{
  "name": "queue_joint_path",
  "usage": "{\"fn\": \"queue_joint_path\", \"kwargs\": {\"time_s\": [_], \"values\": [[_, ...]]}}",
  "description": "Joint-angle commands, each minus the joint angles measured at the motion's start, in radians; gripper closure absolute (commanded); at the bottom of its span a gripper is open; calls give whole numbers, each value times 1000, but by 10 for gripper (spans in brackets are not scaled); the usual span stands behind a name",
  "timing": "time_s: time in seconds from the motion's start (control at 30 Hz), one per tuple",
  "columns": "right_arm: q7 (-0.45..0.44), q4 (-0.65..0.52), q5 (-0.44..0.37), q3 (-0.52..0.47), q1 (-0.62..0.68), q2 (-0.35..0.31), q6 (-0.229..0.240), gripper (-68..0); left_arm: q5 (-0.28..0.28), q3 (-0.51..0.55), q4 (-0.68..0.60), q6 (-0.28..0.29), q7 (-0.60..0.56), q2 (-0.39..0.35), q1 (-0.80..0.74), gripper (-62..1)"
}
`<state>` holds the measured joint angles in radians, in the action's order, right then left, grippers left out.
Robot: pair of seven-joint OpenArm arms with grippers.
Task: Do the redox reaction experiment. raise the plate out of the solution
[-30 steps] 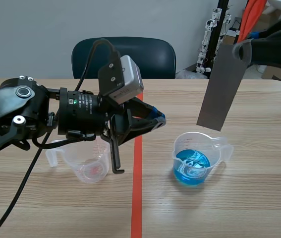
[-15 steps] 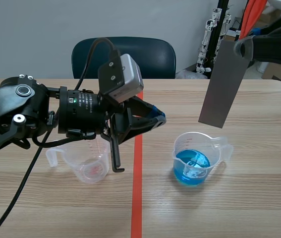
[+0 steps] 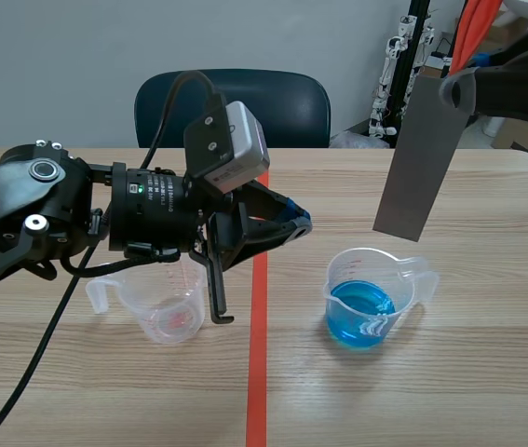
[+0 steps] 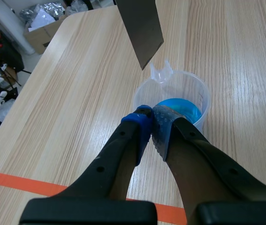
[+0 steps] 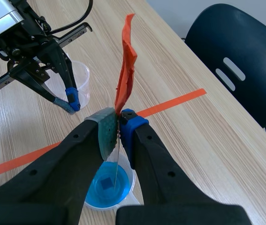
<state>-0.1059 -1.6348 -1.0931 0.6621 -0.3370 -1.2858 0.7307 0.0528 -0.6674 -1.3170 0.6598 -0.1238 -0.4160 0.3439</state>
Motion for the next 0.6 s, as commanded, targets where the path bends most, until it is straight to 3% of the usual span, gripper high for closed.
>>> {"fn": "queue_joint_path", "kwargs": {"time_s": [0.0, 0.57], "values": [[-16, -9, -19, -23, -14, -8, 15, -5, 14, 4, -5, 2, -13, 5, 8, -27], [-42, -9, -18, -23, -12, -7, 15, -5, 14, 4, -5, 2, -13, 5, 8, -27]]}}
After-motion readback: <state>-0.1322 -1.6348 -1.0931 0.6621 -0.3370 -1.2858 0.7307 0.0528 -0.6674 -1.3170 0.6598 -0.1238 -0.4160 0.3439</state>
